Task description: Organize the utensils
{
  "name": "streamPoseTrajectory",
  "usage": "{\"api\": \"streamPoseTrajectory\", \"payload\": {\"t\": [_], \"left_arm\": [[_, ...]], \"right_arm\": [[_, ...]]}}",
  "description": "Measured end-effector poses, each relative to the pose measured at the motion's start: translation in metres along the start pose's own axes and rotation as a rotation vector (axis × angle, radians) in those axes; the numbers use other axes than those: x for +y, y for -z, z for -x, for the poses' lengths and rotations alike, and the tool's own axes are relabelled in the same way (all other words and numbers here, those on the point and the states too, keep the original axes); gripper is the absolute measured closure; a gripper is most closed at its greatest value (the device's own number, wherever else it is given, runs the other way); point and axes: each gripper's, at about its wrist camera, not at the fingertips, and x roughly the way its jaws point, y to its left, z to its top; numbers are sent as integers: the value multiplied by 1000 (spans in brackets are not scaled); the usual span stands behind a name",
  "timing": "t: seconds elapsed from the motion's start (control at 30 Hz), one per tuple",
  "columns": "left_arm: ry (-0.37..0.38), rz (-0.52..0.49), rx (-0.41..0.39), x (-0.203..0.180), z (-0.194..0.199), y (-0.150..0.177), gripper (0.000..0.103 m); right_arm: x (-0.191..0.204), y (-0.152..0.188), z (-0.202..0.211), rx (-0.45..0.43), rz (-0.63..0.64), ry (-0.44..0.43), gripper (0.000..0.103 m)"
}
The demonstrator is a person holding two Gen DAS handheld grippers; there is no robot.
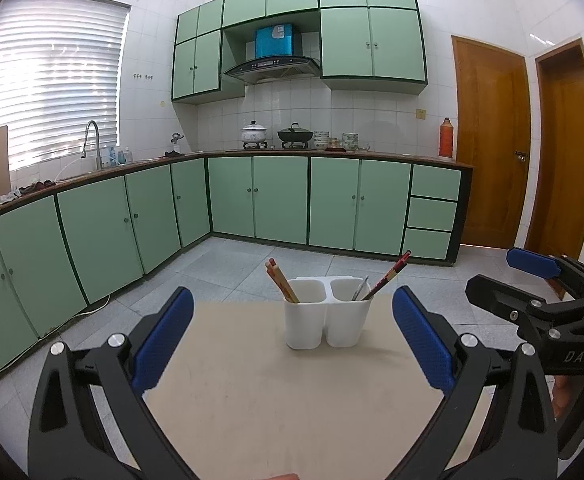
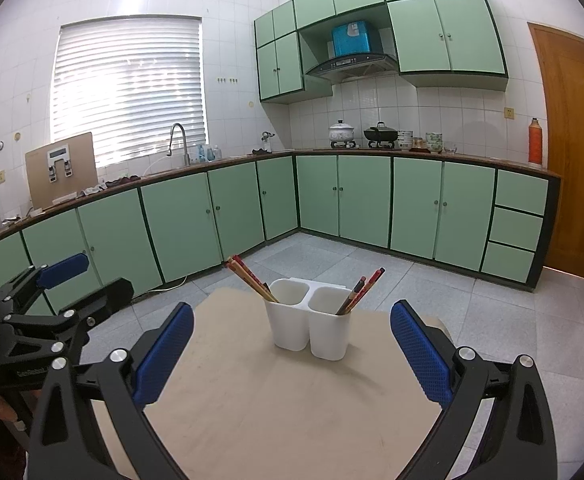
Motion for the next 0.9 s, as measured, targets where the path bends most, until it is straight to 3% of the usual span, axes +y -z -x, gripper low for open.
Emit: {"api": "streamPoseTrajectory", "payload": {"t": [0.9], "left_arm": [[-11,9,8,4,-3,3,6]], "right_arm": [[3,3,-4,4,-4,-1,6]]}}
